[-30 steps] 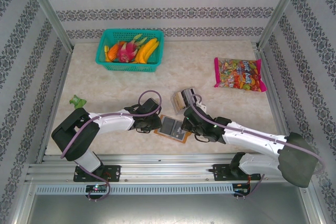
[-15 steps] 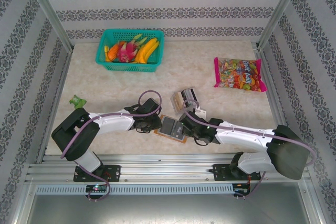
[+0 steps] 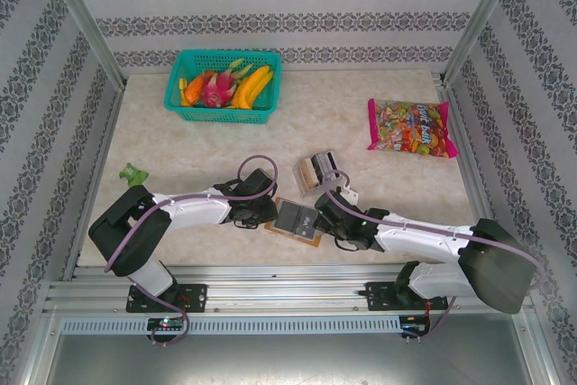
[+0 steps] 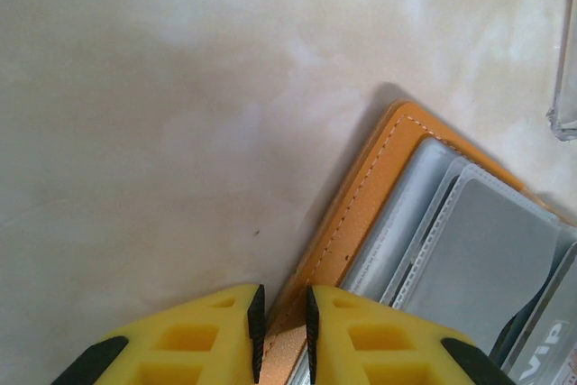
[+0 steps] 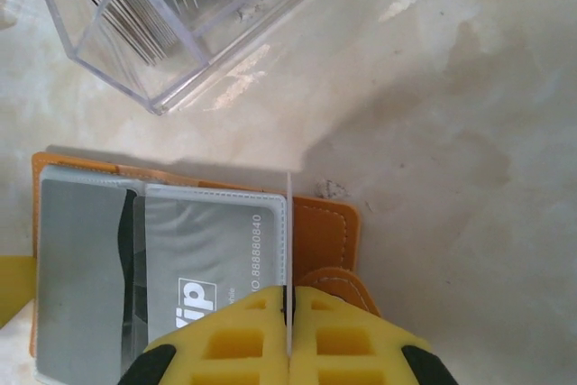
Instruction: Put the credit cards into the card holder
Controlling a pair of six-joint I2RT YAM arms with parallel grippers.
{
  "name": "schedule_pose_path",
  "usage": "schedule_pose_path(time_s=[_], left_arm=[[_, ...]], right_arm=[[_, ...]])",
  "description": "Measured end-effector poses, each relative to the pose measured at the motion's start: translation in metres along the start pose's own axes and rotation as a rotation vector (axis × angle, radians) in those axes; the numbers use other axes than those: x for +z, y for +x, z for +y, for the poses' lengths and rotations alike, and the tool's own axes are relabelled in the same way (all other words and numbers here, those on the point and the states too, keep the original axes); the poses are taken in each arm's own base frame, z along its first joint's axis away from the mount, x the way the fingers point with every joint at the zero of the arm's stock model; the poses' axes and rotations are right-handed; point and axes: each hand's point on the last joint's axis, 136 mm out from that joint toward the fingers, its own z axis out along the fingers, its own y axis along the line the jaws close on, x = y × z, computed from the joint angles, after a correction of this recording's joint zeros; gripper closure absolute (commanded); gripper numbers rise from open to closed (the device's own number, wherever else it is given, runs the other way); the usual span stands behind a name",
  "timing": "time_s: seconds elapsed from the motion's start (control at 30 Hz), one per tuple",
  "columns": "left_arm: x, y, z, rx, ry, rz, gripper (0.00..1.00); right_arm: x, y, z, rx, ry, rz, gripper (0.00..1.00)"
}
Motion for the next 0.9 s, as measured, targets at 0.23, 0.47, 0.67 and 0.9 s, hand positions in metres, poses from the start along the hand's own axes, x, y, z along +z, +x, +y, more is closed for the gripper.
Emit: schedule_pose_path(time_s=[0.23, 0.47, 0.67, 0.9], left_arm=[[0.001, 0.000, 0.001, 0.000, -0.003, 0.002, 0.76], [0.001, 0.000, 0.000, 0.000, -0.001, 0.001, 0.76], [0.000, 0.000, -0.001, 0.000, 0.000, 0.001, 0.76], [0.000, 0.000, -0.001, 0.000, 0.000, 0.000, 0.76]], right_arm=[[0.000, 0.000, 0.008, 0.004, -0.036, 0.007, 1.00], [-0.010, -0.003, 0.018, -0.022, -0.072, 0.001, 1.00], [-0.022, -0.011, 0.047, -0.051, -0.141, -0.013, 1.00], [-0.018, -0.010, 0.052, -0.070, -0.132, -0.004, 1.00]])
